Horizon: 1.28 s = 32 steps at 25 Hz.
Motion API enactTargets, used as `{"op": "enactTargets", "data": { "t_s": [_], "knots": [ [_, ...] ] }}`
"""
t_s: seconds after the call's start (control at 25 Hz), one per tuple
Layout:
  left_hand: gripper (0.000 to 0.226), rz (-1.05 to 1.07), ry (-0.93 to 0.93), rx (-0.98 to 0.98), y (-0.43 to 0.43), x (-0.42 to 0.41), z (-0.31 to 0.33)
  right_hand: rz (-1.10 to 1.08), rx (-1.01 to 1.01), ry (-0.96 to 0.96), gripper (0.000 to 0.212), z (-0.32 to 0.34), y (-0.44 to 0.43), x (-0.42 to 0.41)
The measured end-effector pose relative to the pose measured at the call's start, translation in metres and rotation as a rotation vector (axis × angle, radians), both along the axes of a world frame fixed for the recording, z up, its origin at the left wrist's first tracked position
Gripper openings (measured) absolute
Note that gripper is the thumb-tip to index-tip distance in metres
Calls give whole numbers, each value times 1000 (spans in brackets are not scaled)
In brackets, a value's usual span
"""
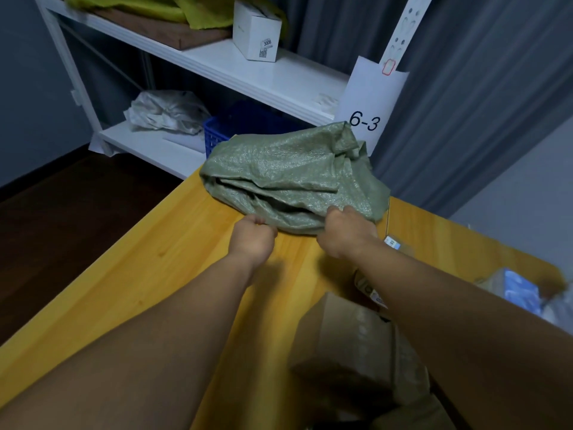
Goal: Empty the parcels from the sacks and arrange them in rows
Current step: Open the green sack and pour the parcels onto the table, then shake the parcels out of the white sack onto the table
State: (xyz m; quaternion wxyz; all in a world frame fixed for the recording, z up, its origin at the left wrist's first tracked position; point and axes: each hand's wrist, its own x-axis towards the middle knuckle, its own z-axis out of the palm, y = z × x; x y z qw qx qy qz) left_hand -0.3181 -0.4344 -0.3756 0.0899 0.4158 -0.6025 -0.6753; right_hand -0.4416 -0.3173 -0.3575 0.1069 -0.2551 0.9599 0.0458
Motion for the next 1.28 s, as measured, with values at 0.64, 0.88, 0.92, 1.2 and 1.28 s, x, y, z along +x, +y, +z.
{"op": "enactTargets", "data": {
  "t_s": [0.64, 0.88, 0.92, 1.2, 1.28],
  "knots": [
    [16, -207, 83, -74, 100, 23, 104, -129, -55, 12, 13, 98, 132, 43],
    [20, -298, 110, -125, 174, 26, 147, -233, -38, 6, 19, 144, 229, 63],
    [16, -314, 118, -129, 186, 28, 154, -247, -29, 9, 16, 152, 246, 66],
    [47, -474, 127, -160, 295, 39, 192, -387, 10, 10, 13, 209, 387, 86],
    [52, -503, 134, -174, 326, 38, 194, -444, -1, -1, 20, 213, 429, 85]
  ]
}}
